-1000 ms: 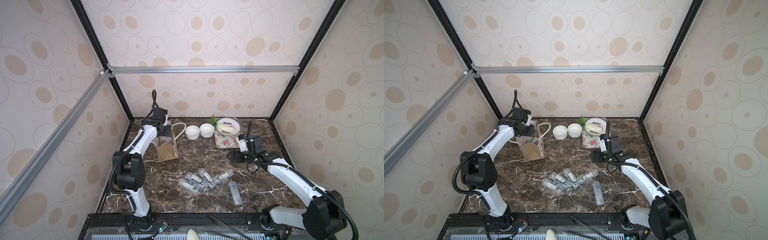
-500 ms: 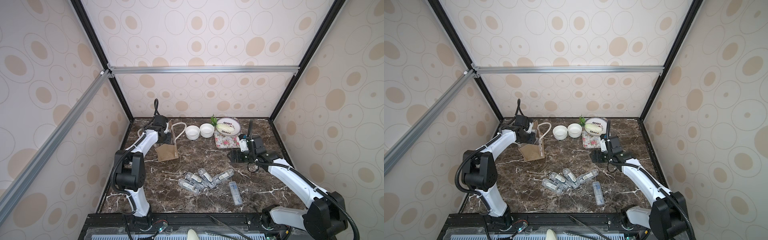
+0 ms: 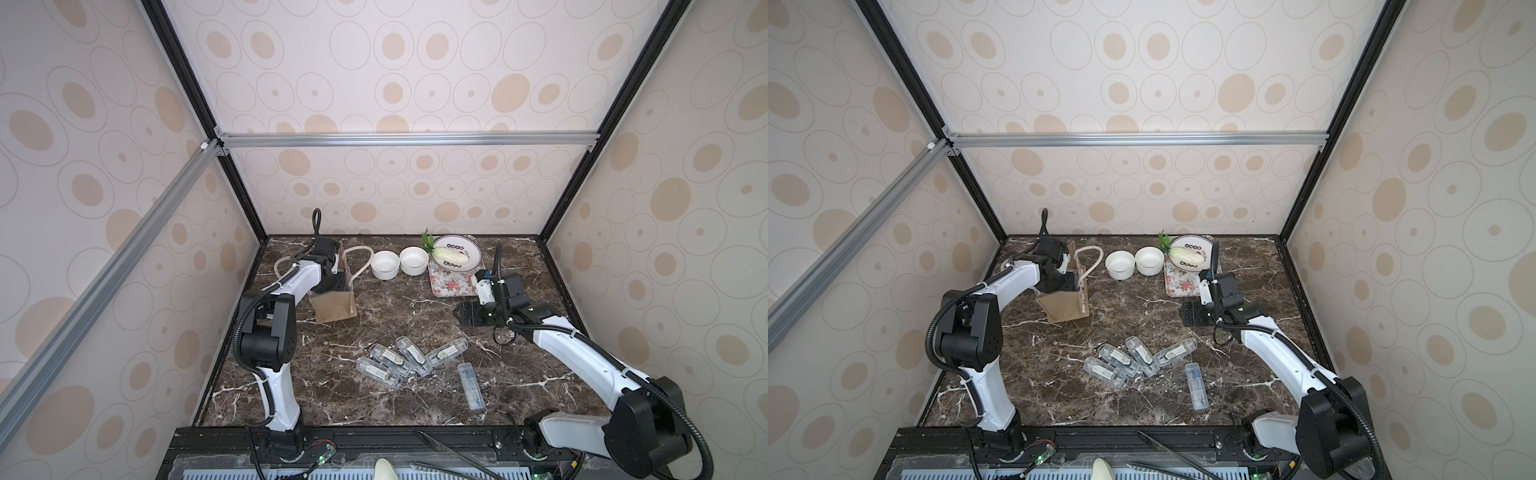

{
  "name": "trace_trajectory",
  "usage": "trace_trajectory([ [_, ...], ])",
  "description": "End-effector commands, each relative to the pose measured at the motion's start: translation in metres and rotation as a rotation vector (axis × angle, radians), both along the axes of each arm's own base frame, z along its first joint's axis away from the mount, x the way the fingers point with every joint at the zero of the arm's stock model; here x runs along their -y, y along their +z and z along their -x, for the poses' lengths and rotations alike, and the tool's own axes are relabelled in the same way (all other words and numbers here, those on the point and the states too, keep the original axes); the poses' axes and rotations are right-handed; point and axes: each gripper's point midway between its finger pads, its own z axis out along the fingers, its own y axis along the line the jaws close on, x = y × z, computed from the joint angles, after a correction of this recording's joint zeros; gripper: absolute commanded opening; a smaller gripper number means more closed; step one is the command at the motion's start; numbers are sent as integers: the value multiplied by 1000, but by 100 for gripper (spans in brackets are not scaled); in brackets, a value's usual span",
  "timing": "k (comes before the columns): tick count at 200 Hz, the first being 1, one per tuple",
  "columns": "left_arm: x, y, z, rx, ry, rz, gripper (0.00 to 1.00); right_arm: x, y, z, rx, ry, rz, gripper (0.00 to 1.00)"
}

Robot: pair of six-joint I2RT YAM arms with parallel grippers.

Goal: Put the compass set into the canvas bag
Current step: Place the compass set in the canvas bag, then pick up the compass set at the center of the board.

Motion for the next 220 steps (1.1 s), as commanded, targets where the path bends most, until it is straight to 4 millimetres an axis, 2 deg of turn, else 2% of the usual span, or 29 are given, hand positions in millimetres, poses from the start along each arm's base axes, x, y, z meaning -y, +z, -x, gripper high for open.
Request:
trace_trajectory([
  [1,-1,0,-5,-10,23,21,38,-3,-8,3,-21,8,-2,86],
  [22,-3,7,-6,8,29,17,44,-2,-9,4,-23,8,1,86],
  [43,-4,32,-10,69,29,14,60,-2,-7,4,-16,6,-1,86],
  [60,-6,58,-10,125,25,7,68,-2,-5,4,-11,6,-1,86],
  [94,-5,105,-1,202,-3,-33,72,-1,1,4,0,3,-5,86],
  [119,6,138,12,260,-39,-62,73,2,11,5,26,-3,6,86],
  [144,33,166,31,314,-78,-64,73,8,20,9,49,-10,20,86],
  [173,71,182,56,343,-112,-23,73,12,26,15,69,-19,19,86],
  [195,110,183,78,340,-173,28,73,14,30,20,81,-24,20,86],
  [220,150,163,106,280,-261,48,73,18,32,25,96,-30,27,86],
])
